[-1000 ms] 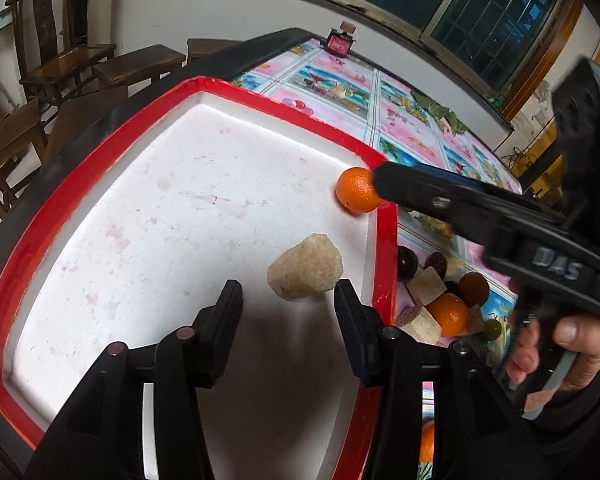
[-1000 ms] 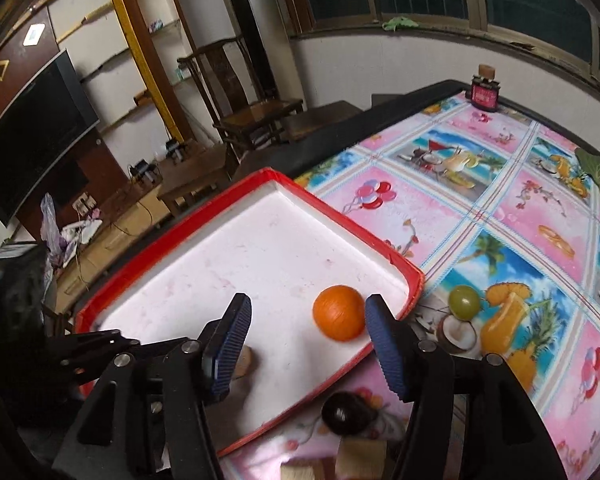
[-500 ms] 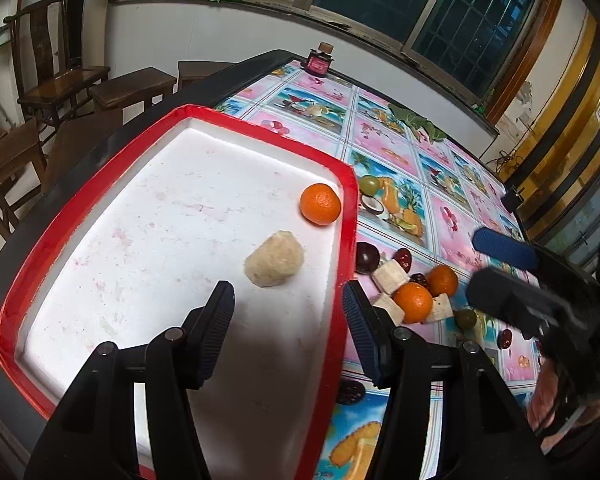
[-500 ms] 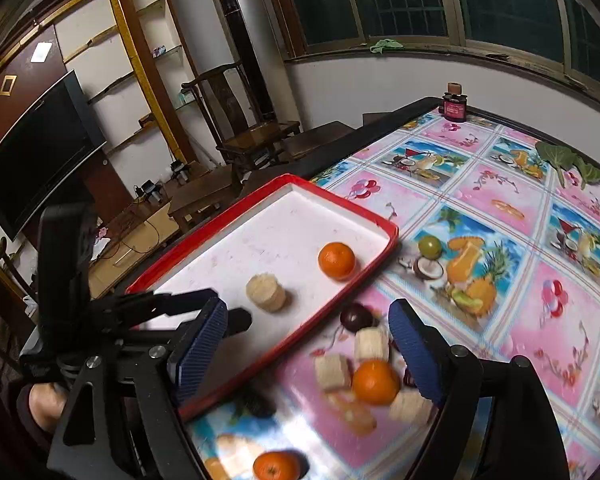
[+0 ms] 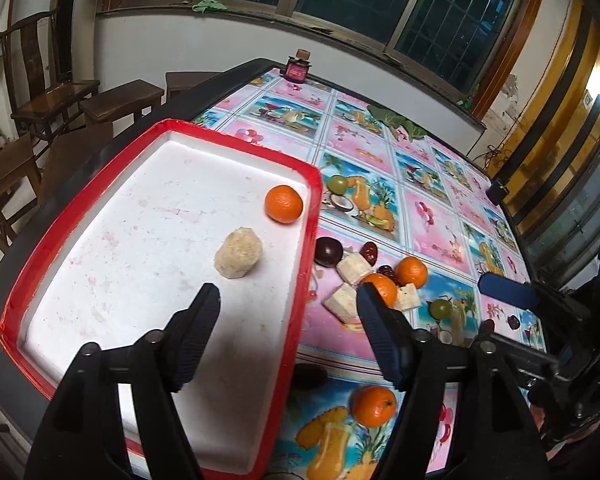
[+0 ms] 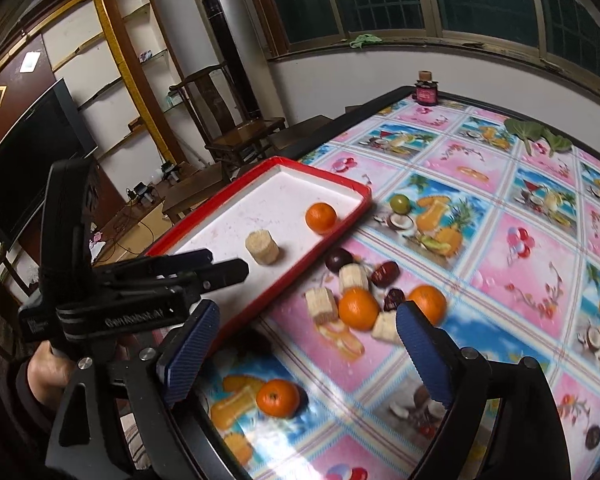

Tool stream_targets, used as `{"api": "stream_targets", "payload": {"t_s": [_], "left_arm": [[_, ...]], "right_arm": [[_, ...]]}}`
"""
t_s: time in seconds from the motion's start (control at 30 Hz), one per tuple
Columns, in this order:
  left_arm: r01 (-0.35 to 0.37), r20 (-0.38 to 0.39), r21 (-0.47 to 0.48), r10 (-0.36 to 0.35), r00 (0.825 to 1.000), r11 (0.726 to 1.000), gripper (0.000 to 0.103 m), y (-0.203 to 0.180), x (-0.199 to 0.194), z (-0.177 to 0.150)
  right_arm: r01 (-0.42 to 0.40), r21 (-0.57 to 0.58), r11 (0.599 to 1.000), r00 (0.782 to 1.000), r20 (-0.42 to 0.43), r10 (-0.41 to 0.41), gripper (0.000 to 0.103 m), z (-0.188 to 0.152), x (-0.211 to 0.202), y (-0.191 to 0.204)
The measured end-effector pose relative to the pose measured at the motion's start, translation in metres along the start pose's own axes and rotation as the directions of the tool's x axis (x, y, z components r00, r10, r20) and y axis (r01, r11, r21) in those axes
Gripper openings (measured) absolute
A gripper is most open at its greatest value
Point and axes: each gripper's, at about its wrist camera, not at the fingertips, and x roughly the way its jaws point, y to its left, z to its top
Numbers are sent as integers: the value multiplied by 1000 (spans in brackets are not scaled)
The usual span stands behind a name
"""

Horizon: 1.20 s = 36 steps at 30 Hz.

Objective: Organize fruits
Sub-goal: 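Move both tools back to the fruit on the tablecloth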

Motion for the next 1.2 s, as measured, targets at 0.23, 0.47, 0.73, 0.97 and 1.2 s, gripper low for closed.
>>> {"api": "stream_targets", "payload": {"t_s": [0.23, 0.47, 0.73, 0.97, 1.2], "left_arm": [[10, -25, 20, -10, 1000, 1000, 77, -10, 0, -5], [46, -55, 72, -42, 998, 996, 80, -27, -5, -12], [82, -84, 138, -71, 994, 987, 80, -49, -9, -23], [107, -149, 176, -81, 986, 979, 80, -60, -4, -35], [149, -198, 206, -108, 974, 967, 80, -70, -11, -62]], "right_arm": [[19, 36, 999, 1000, -6, -19, 93, -17, -11, -9], [51, 62, 997, 999, -11, -50, 93, -46, -29, -22], [109, 115, 987, 994, -10, -109, 93, -88, -58, -44], [139, 115, 984, 990, -18, -138, 93, -101, -67, -53], [132, 151, 980, 991, -29, -129, 91, -114, -84, -74]]}}
